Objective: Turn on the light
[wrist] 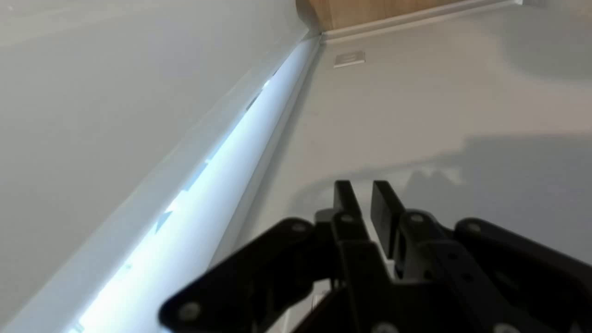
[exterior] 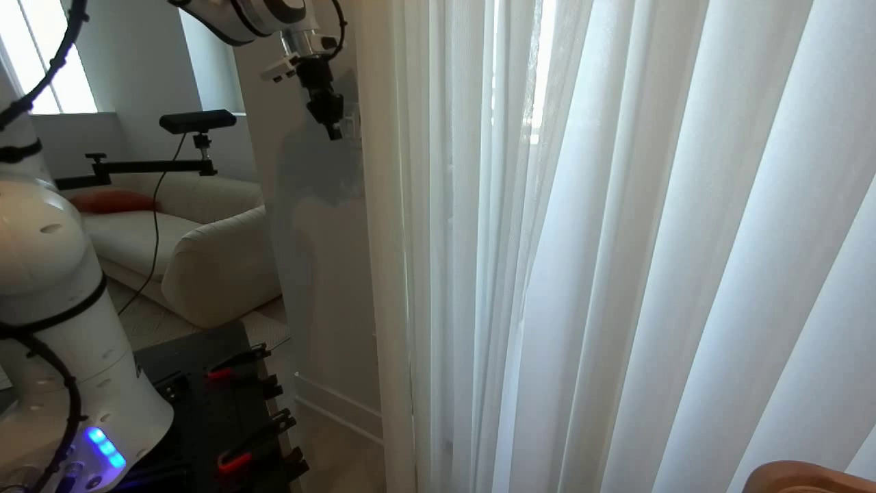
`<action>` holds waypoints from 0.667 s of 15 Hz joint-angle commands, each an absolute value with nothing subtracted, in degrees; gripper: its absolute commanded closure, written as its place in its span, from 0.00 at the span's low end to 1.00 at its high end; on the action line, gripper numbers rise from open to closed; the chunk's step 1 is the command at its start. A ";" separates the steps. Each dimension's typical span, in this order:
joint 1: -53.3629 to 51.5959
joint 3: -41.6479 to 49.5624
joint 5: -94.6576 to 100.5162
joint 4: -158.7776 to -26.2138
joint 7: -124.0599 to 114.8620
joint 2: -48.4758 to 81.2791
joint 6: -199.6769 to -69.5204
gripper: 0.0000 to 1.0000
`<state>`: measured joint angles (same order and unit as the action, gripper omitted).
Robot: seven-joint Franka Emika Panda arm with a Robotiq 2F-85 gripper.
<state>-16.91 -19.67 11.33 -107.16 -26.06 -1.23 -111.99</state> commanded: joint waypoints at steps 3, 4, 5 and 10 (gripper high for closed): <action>-16.16 -17.84 4.15 -109.36 -20.43 -8.26 -103.07 0.37; -15.71 -17.05 3.09 -109.98 -18.32 -9.98 -101.24 0.28; -15.33 -16.29 2.46 -110.31 -16.46 -11.38 -99.45 0.22; -12.07 -10.31 2.33 -110.55 -2.11 -17.62 -91.14 0.00</action>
